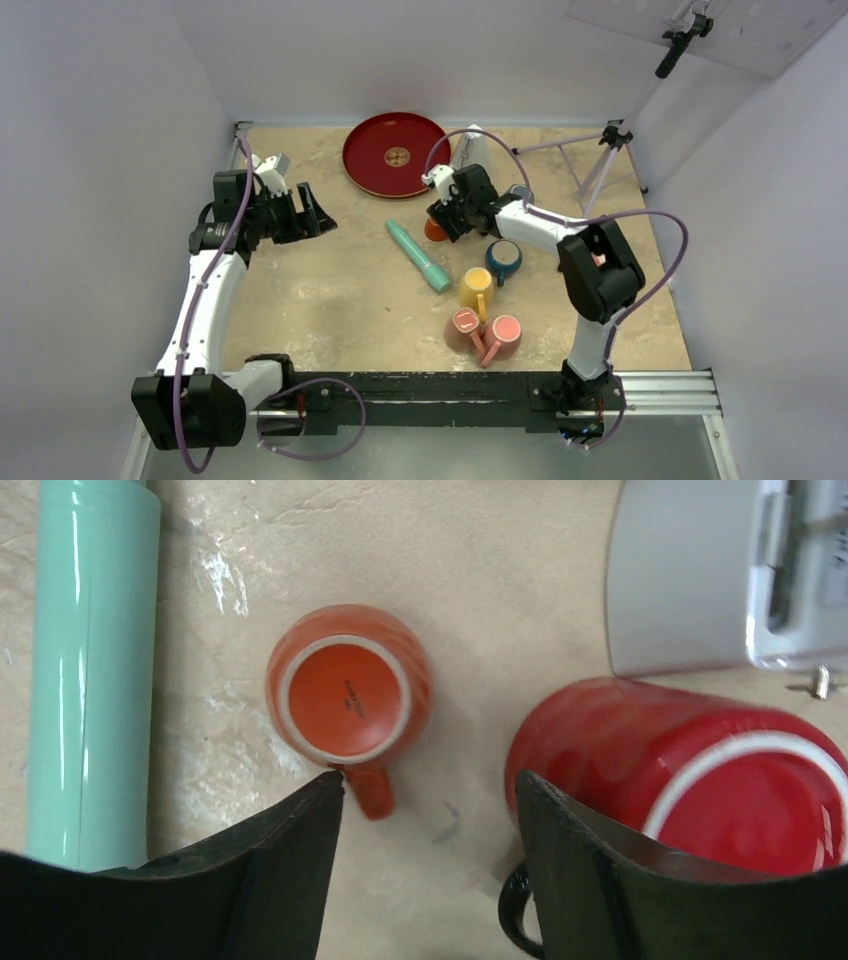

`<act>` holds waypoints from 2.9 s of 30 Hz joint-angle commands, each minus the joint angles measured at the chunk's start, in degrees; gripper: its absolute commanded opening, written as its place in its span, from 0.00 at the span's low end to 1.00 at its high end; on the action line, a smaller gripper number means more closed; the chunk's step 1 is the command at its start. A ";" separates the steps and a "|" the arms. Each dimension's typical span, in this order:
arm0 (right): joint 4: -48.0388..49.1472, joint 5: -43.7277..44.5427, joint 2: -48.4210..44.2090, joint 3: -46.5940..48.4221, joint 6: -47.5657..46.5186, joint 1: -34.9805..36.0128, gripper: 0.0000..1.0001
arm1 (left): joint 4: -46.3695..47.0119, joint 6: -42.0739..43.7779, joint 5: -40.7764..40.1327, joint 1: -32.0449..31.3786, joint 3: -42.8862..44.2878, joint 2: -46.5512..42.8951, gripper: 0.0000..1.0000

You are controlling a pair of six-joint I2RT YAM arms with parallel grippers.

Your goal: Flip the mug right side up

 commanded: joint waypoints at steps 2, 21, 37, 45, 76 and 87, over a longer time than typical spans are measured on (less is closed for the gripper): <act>-1.69 -1.89 5.08 7.53 -2.59 0.09 0.62 | 4.09 -3.77 2.49 0.44 -0.15 0.72 0.78; -4.37 -6.30 13.91 13.93 -3.58 0.07 0.03 | 5.10 -2.65 4.04 0.39 -0.54 1.82 0.66; 20.88 -27.45 -10.96 12.37 28.70 0.13 0.00 | 27.41 -24.22 23.13 -1.36 12.10 8.94 0.76; 36.53 -33.79 -11.60 13.59 43.07 0.11 0.00 | 48.88 -36.29 27.52 -4.46 15.24 10.11 0.78; 30.97 -34.73 -7.67 15.45 41.02 2.82 0.49 | 14.45 -6.65 12.36 -11.16 31.54 18.53 0.00; 21.34 -22.15 -9.95 9.61 35.80 2.13 0.68 | -11.75 34.08 -0.10 -11.31 52.76 38.61 0.00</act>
